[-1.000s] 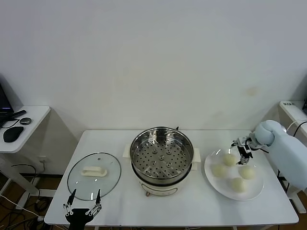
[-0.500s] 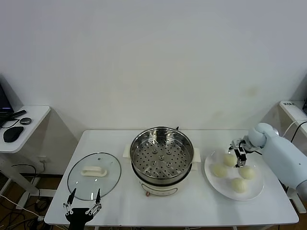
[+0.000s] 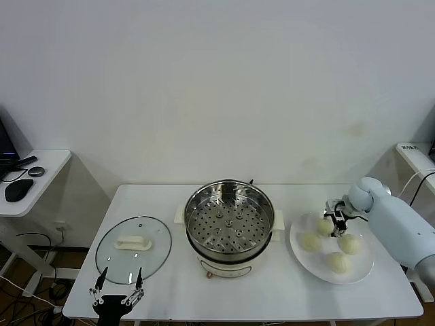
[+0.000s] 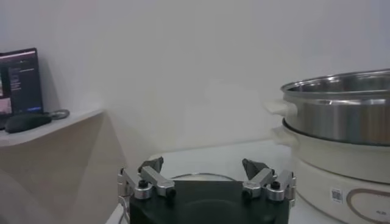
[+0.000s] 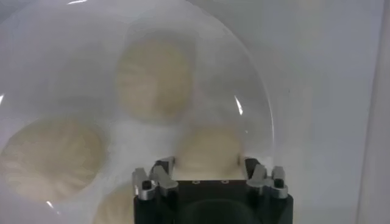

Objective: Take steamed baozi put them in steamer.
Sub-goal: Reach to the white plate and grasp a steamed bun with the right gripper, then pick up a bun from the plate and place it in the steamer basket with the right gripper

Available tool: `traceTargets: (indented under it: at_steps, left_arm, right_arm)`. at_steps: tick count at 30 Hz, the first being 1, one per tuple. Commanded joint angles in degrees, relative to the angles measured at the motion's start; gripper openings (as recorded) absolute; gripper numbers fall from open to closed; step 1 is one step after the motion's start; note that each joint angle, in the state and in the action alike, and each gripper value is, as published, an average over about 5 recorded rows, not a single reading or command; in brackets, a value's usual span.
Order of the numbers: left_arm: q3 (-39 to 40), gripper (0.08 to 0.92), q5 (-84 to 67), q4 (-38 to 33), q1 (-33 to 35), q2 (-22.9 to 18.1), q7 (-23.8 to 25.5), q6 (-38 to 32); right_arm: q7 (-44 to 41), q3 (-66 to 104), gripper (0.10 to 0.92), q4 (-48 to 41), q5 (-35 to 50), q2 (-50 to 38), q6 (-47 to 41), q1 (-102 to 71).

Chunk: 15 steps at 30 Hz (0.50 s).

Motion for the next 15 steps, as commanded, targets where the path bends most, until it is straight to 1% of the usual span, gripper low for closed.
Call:
traceTargets:
  at_steps: [1, 6, 9, 12, 15]
  left_arm:
    - [0.0, 0.823, 0.0, -0.2, 0.1, 0.1, 0.0, 0.0]
    - [0.0, 0.823, 0.0, -0.3, -0.1, 0.2, -0.2, -0.1]
    - [-0.2, 0.823, -0.1, -0.6, 0.1, 0.5, -0.2, -0.1]
    - [-0.1, 0.823, -0.2, -0.8, 0.1, 0.9, -0.2, -0.1]
    - [0.1, 0.823, -0.4, -0.8, -0.3, 1.3, -0.1, 0.1]
  right_arm:
    - [0.1, -0.3, 0.572, 0.3, 0.3, -0.2, -0.5, 0.1]
    - [-0.1, -0.8, 0.519, 3.4, 3.7, -2.5, -0.8, 0.5]
    - [-0.2, -1.9, 0.495, 7.3, 7.6, -5.3, -1.3, 1.8]
    - [-0.6, -4.6, 0.494, 12.3, 12.0, -8.9, -1.6, 5.2]
    - [-1.3, -10.4, 0.499, 16.5, 18.2, -12.2, -1.8, 13.3]
